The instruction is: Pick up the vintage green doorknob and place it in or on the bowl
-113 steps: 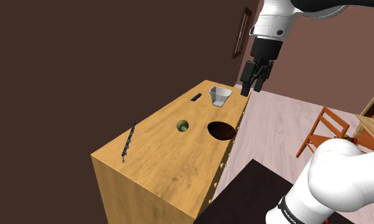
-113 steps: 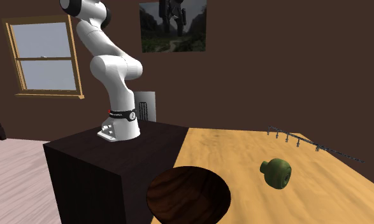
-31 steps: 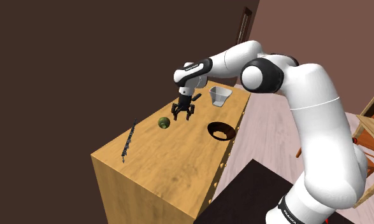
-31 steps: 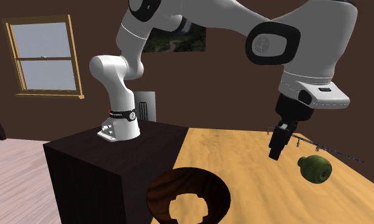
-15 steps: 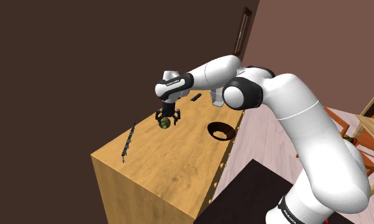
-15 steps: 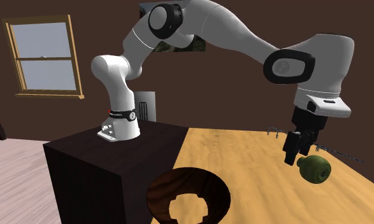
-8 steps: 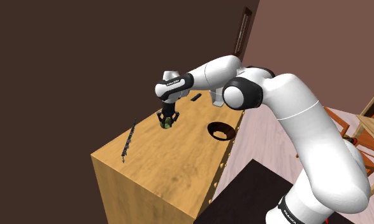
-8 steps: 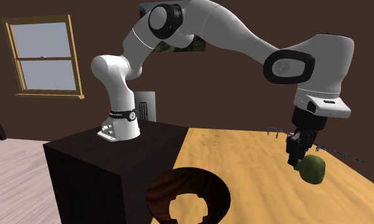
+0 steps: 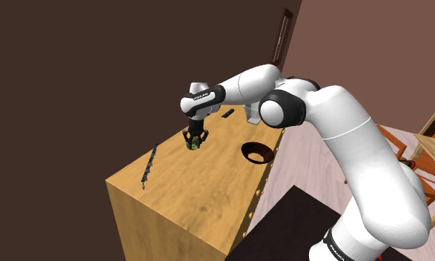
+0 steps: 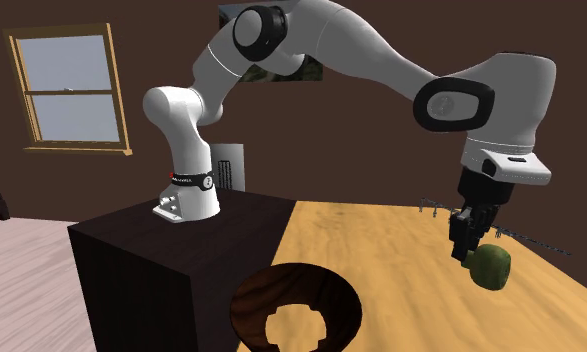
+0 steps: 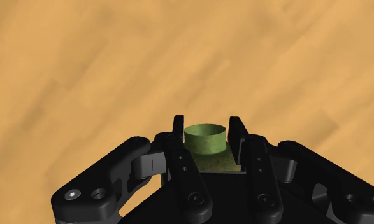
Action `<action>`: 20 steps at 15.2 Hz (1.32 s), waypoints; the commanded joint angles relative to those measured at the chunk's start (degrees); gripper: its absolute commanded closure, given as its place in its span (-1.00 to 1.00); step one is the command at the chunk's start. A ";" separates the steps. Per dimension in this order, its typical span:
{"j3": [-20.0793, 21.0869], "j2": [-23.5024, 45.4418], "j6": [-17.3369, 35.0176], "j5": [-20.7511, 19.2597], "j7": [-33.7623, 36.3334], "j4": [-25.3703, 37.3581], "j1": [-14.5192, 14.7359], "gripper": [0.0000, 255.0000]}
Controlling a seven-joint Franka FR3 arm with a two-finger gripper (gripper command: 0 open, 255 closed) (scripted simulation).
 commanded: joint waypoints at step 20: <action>-0.92 -7.18 -10.27 -1.27 1.21 3.16 0.26 1.00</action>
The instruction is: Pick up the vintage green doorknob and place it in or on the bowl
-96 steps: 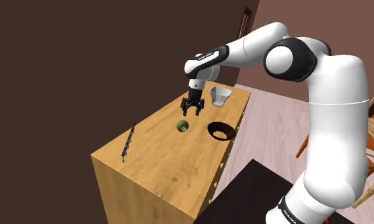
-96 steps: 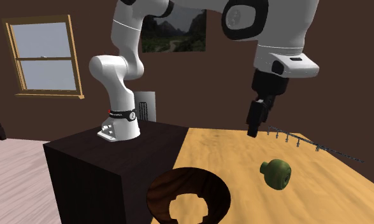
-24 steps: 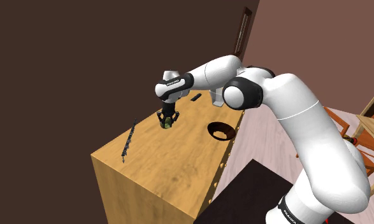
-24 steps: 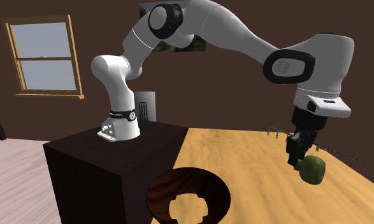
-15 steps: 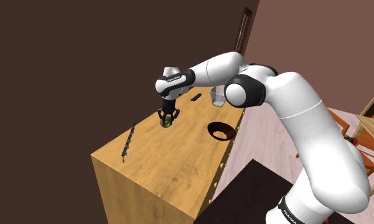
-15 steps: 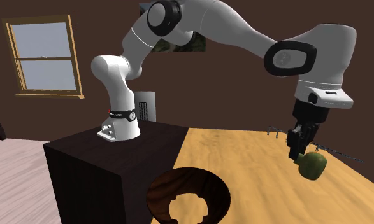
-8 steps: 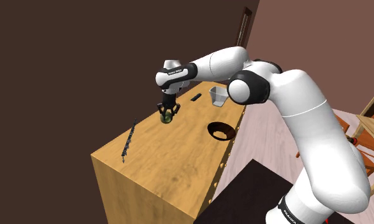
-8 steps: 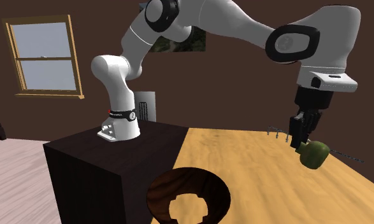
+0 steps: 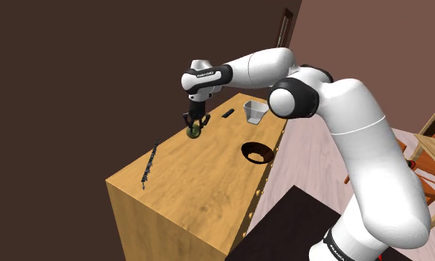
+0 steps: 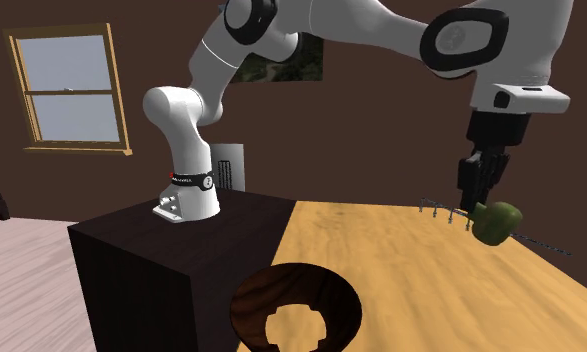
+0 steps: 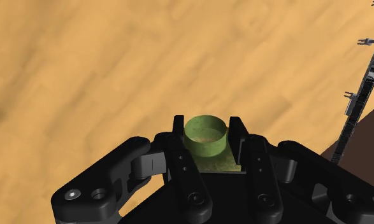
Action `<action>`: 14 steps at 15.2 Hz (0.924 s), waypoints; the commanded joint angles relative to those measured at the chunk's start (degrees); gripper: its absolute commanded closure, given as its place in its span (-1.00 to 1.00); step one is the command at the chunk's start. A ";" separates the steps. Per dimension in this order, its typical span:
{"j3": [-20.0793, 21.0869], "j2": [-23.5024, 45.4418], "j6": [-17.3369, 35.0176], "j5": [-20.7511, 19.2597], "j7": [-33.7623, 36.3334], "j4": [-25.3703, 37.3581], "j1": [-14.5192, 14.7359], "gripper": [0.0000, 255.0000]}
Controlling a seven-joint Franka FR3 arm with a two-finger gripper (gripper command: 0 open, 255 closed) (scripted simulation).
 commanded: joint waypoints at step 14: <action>-3.78 -20.53 8.76 -1.89 -9.53 -29.93 -3.29 1.00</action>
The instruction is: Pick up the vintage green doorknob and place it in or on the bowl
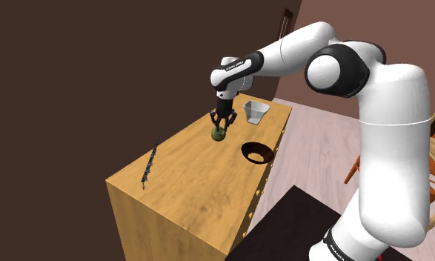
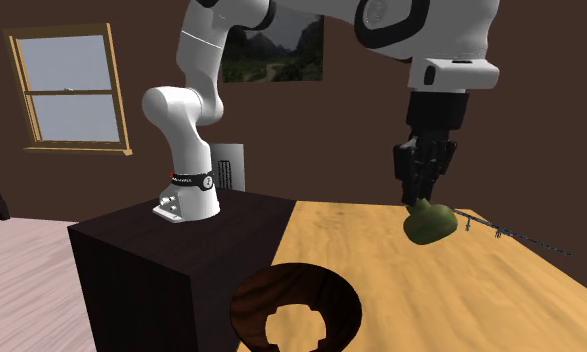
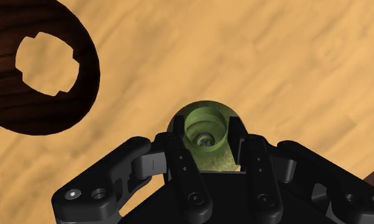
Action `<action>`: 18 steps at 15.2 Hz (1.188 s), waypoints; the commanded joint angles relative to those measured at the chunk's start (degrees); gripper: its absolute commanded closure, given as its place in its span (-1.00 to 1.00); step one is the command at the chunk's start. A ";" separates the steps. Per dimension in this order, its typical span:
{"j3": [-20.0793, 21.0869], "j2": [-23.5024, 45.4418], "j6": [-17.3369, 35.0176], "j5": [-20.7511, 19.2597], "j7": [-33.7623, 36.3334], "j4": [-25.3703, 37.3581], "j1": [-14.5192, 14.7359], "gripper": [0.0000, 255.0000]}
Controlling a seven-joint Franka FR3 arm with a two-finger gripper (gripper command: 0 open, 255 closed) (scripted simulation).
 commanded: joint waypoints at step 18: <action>-8.37 -18.14 8.04 -5.03 -16.29 -26.44 -8.70 1.00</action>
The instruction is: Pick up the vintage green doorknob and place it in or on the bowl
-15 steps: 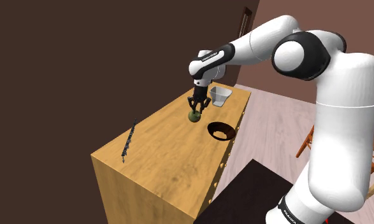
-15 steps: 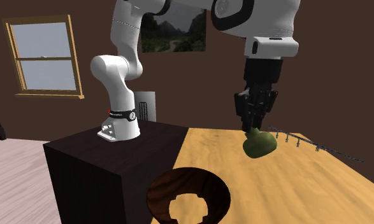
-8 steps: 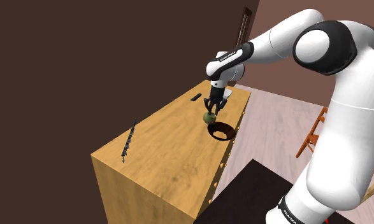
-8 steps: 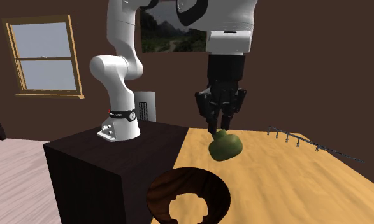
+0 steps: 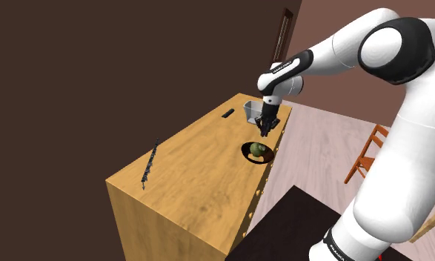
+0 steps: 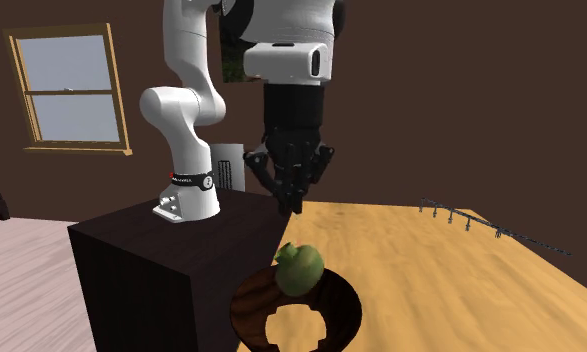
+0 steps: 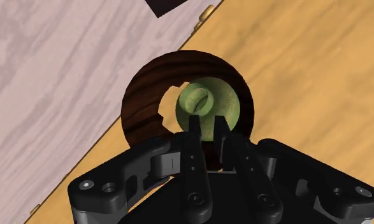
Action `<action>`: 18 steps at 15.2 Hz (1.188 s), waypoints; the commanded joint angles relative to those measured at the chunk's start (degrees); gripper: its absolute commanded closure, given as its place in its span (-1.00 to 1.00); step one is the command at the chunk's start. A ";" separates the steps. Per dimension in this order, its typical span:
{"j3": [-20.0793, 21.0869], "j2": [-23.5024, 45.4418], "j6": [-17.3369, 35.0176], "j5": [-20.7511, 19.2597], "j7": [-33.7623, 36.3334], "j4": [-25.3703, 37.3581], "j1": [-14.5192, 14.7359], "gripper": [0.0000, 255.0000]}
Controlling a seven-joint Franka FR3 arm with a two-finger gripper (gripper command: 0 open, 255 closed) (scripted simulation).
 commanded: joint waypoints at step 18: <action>7.63 25.26 -13.85 6.70 -52.57 21.46 -11.45 -1.00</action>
